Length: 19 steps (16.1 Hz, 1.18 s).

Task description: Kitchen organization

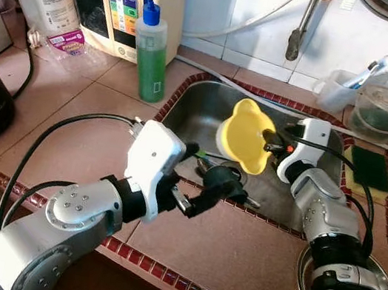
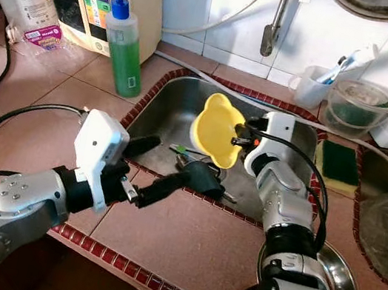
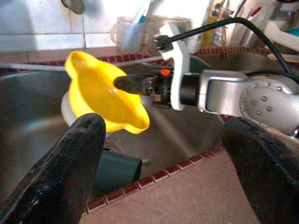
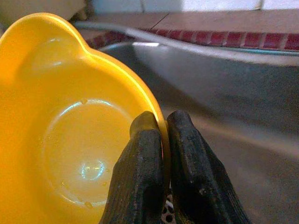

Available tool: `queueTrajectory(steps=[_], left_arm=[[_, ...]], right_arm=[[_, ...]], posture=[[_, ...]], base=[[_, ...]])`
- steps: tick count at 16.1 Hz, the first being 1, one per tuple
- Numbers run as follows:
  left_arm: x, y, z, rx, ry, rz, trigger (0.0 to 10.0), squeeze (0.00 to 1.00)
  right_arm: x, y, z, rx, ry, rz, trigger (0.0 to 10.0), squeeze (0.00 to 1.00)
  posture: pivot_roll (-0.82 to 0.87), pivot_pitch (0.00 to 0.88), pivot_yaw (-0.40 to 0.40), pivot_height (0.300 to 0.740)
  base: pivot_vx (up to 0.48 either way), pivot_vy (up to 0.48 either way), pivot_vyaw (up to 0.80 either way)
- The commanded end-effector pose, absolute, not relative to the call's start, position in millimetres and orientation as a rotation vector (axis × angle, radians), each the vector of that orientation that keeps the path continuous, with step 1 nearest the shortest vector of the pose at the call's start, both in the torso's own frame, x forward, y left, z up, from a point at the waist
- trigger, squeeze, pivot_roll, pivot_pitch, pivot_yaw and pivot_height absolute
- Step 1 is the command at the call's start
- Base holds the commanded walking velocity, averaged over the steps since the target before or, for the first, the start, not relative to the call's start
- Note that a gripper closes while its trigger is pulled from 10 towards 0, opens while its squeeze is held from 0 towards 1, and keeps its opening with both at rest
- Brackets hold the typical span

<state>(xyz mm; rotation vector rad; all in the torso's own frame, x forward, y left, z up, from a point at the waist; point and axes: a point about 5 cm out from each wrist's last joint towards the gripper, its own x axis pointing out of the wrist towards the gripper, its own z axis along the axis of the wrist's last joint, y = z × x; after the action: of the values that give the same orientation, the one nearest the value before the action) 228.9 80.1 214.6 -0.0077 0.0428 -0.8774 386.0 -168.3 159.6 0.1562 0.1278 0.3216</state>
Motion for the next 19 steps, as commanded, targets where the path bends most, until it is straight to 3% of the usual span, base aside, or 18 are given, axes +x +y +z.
queueTrajectory(steps=[1,4,5,6,16,19], left_arm=[[224,80,214,0.005,0.05,-0.896,10.0,0.0],[222,79,214,0.006,0.052,-0.903,10.0,0.0],[222,79,214,0.005,0.052,-0.904,10.0,0.0],[222,79,214,0.005,0.052,-0.904,10.0,0.0],[225,82,215,0.006,0.045,-0.887,10.0,0.0],[227,83,216,0.003,0.037,-0.874,10.0,0.0]], right_arm=[[387,-164,160,0.149,0.146,0.36,10.0,0.0],[386,-162,155,0.141,0.179,0.376,10.0,0.0],[386,-162,154,0.142,0.191,0.378,10.0,0.36],[386,-162,153,0.14,0.196,0.382,10.0,1.0],[388,-161,156,0.126,0.166,0.386,10.0,1.0],[389,-161,167,0.115,0.077,0.385,10.0,1.0]], posture=[[-0.05,0.149,0.014,0.74],[-0.05,0.147,0.011,0.74],[-0.05,0.146,0.011,0.74],[-0.05,0.145,0.011,0.74],[-0.04,0.138,0.011,0.74],[-0.05,0.134,0.008,0.74]], base=[[0.0,0.0,0.0],[0.0,0.0,0.0],[0.0,0.0,0.0],[0.0,0.0,0.0],[0.0,0.0,0.0],[0.0,0.0,0.0]])
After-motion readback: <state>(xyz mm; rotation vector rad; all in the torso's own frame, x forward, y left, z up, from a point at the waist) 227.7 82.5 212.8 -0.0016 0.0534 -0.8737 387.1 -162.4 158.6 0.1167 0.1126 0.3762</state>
